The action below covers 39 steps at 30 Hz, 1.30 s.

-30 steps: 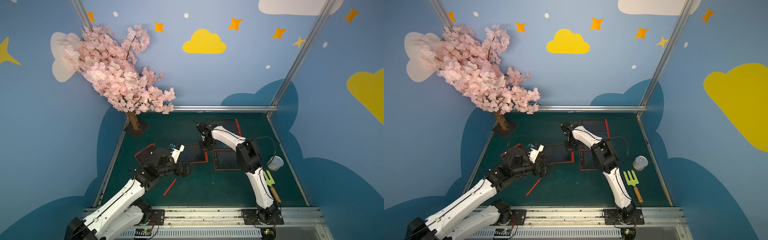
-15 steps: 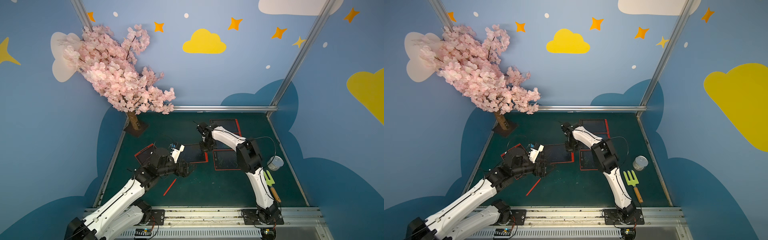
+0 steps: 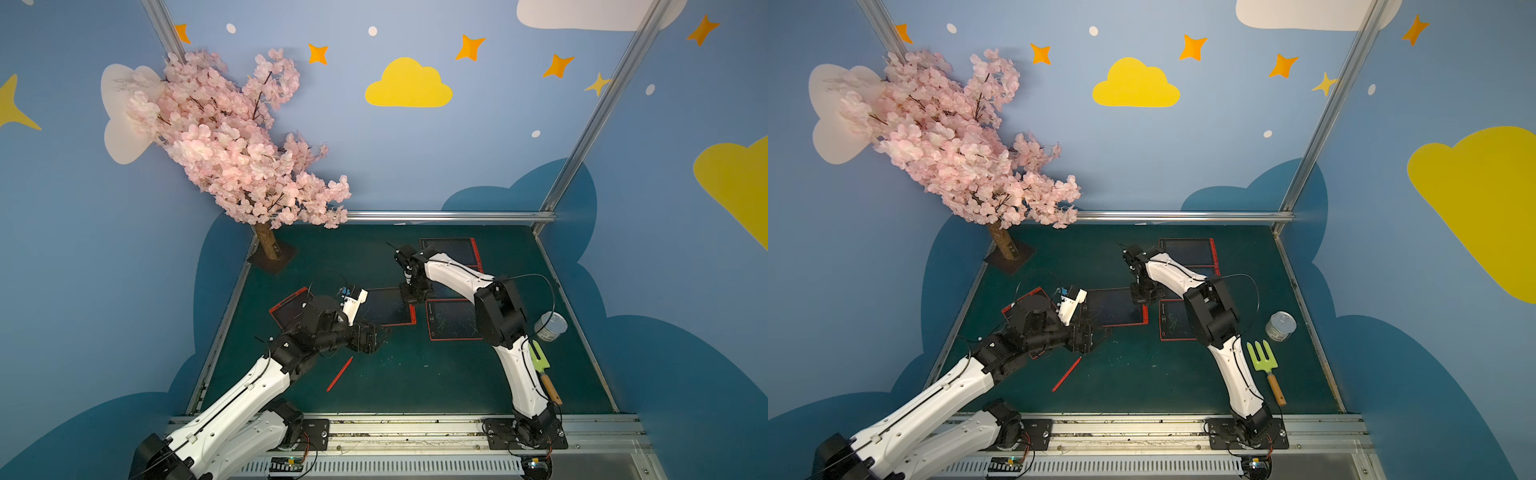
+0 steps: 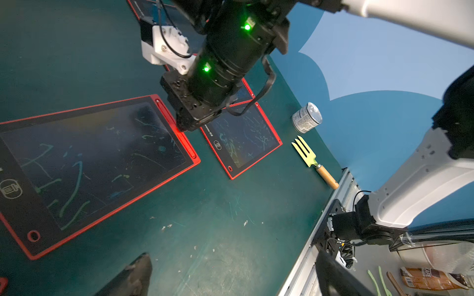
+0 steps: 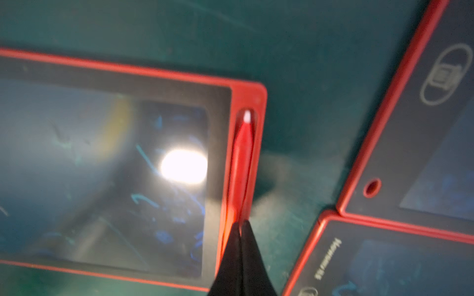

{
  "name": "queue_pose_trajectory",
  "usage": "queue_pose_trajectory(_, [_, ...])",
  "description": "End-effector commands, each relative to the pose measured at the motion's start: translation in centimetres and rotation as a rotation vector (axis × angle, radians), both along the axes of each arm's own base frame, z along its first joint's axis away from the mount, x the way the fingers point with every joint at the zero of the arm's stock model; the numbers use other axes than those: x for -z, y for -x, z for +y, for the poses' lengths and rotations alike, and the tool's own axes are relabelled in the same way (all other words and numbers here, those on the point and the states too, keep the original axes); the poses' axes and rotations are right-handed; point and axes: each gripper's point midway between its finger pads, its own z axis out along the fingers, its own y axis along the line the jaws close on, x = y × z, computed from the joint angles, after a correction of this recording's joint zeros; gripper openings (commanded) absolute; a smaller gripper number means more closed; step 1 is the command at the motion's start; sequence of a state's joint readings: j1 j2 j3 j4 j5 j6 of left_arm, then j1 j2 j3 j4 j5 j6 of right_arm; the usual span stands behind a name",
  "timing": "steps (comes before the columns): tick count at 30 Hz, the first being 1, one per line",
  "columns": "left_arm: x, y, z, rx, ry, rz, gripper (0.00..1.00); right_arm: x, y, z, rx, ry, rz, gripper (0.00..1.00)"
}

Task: Place the stylus back onto the writing tablet
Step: Place the stylus on the writing tablet, then move the writing tablet to the center of the board.

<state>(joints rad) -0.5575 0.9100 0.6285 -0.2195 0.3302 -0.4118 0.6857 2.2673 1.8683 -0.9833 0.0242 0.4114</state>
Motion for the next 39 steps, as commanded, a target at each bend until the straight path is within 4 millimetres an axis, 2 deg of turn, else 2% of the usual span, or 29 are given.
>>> queue_pose_trajectory(1, [0.2,-0.6,0.6,-0.047,-0.044,0.031,0.99,-3.3,0.8,0.1,-0.022,-0.049,-0.057,0.09])
queue_pose_trajectory(7, [2.0,-1.0,2.1,-0.131,-0.136,0.096,0.99,-5.5,3.0,-1.4,-0.027,-0.103,-0.119,0.20])
queue_pose_trajectory(12, [3.5,-1.3,3.5,-0.183,-0.234,0.131,0.99,-7.6,5.4,-3.8,-0.020,-0.148,-0.180,0.34])
queue_pose_trajectory(14, [4.4,-1.4,4.0,-0.194,-0.289,0.144,0.99,-8.4,6.3,-4.7,-0.017,-0.177,-0.202,0.47])
queue_pose_trajectory(19, [6.7,-2.2,4.9,-0.203,-0.410,0.170,0.99,-10.8,8.5,-7.1,-0.006,-0.239,-0.265,0.94])
queue_pose_trajectory(20, [7.2,-2.5,5.0,-0.201,-0.437,0.171,0.99,-11.4,9.0,-7.7,-0.001,-0.248,-0.278,0.97])
queue_pose_trajectory(23, [8.4,-3.1,5.6,-0.207,-0.511,0.170,0.99,-12.7,9.9,-8.9,0.011,-0.275,-0.319,0.98])
queue_pose_trajectory(27, [9.4,-3.9,5.2,-0.171,-0.545,0.155,0.99,-14.5,10.8,-10.3,-0.011,-0.301,-0.414,0.98])
queue_pose_trajectory(31, [10.7,-4.7,5.3,-0.174,-0.599,0.186,0.99,-17.1,11.6,-11.3,0.022,-0.408,-0.564,0.98])
queue_pose_trajectory(35, [11.8,-5.8,4.6,-0.138,-0.614,0.210,0.99,-19.4,12.6,-12.2,0.004,-0.513,-0.728,0.98])
queue_pose_trajectory(39, [13.1,-6.7,4.7,-0.137,-0.663,0.265,0.99,-20.3,13.3,-14.3,0.068,-0.464,-0.743,0.98])
